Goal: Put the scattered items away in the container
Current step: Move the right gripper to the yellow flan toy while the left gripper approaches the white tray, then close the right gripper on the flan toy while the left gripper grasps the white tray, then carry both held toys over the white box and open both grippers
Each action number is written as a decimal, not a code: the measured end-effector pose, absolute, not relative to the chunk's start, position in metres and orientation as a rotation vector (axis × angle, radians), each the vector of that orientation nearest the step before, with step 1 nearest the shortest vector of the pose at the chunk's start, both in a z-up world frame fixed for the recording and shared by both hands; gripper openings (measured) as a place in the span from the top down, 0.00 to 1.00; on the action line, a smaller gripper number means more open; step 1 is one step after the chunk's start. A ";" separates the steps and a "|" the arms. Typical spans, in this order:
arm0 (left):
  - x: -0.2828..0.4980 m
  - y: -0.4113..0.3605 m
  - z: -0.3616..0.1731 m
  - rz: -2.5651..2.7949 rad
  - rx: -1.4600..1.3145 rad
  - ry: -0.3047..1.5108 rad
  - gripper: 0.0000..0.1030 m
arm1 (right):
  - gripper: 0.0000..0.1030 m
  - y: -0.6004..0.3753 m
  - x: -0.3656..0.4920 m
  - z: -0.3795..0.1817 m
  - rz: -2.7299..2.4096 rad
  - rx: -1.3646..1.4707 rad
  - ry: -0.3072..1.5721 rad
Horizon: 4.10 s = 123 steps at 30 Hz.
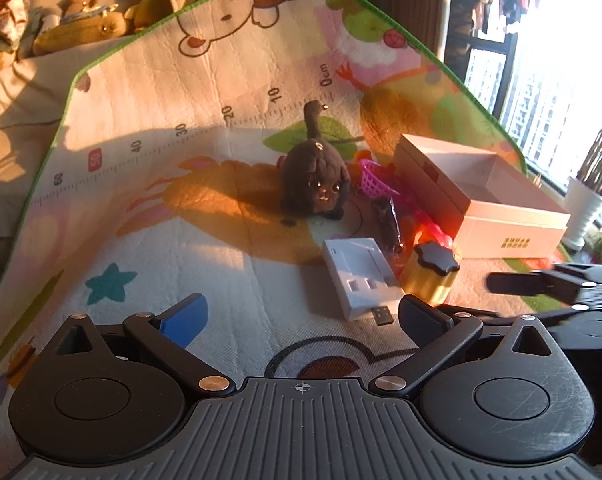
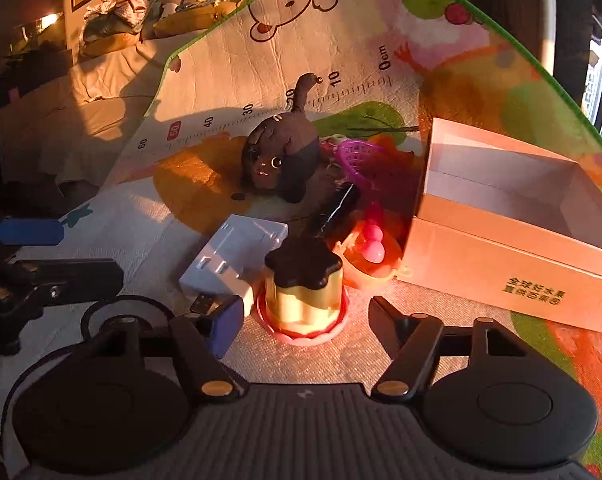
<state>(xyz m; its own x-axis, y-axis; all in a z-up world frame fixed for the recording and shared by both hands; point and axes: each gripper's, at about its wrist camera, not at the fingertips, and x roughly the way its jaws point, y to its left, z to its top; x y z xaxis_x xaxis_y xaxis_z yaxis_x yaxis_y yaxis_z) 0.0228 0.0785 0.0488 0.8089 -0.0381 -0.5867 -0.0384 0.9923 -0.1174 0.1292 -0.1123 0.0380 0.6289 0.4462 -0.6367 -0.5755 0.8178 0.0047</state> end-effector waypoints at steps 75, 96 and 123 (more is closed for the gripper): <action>0.043 0.020 0.026 -0.119 0.005 0.713 0.05 | 0.46 -0.223 0.078 0.035 0.495 -0.173 0.679; 0.077 -0.001 0.010 -0.119 0.084 0.742 0.05 | 0.43 -0.233 0.067 0.032 0.484 -0.163 0.659; 0.052 -0.065 0.078 -0.464 0.260 0.602 0.06 | 0.46 -0.291 0.115 0.098 0.497 -0.120 0.695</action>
<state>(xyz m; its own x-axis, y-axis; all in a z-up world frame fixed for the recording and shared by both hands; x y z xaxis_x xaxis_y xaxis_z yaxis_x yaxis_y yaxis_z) 0.0524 -0.0654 0.0780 0.7263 -0.3416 -0.5965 0.4900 0.8659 0.1009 0.1150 -0.2913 0.0982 0.6571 0.3980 -0.6402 -0.4764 0.8774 0.0566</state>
